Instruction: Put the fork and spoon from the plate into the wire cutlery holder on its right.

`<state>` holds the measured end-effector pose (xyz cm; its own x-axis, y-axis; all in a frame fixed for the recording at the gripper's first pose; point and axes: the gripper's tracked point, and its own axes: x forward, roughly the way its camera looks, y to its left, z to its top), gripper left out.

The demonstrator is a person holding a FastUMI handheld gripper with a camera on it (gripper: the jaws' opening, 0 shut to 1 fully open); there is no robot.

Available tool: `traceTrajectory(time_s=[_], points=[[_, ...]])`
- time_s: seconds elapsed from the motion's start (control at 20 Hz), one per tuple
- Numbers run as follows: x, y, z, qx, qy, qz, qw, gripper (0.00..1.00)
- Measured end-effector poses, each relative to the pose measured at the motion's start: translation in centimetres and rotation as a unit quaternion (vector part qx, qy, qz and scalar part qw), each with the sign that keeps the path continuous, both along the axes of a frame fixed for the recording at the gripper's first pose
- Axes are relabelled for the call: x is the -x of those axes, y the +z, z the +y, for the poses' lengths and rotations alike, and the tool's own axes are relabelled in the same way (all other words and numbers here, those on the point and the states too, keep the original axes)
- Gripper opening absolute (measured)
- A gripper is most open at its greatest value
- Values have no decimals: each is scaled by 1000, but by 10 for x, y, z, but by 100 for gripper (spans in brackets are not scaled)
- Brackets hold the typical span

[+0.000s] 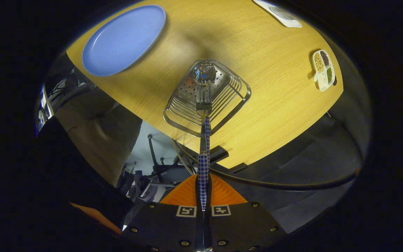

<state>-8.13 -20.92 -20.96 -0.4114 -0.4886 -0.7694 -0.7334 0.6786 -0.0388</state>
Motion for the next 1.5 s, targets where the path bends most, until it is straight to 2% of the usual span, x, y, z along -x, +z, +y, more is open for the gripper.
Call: traceTrajectory(time_s=[0.35, 0.4, 0.45, 0.5, 0.95, 1.05, 1.2, 1.5], points=[[-23, 11, 10, 43, 35, 37, 998, 2], [-26, 12, 9, 48, 38, 40, 997, 6], [-29, 14, 10, 51, 37, 42, 997, 6], [-31, 14, 10, 50, 36, 43, 997, 9], [-46, 8, 19, 33, 37, 36, 998, 13], [-42, 13, 15, 36, 36, 45, 998, 20], [-37, 19, 11, 32, 26, 45, 998, 45], [-23, 35, 11, -14, -5, 9, 1000, 45]])
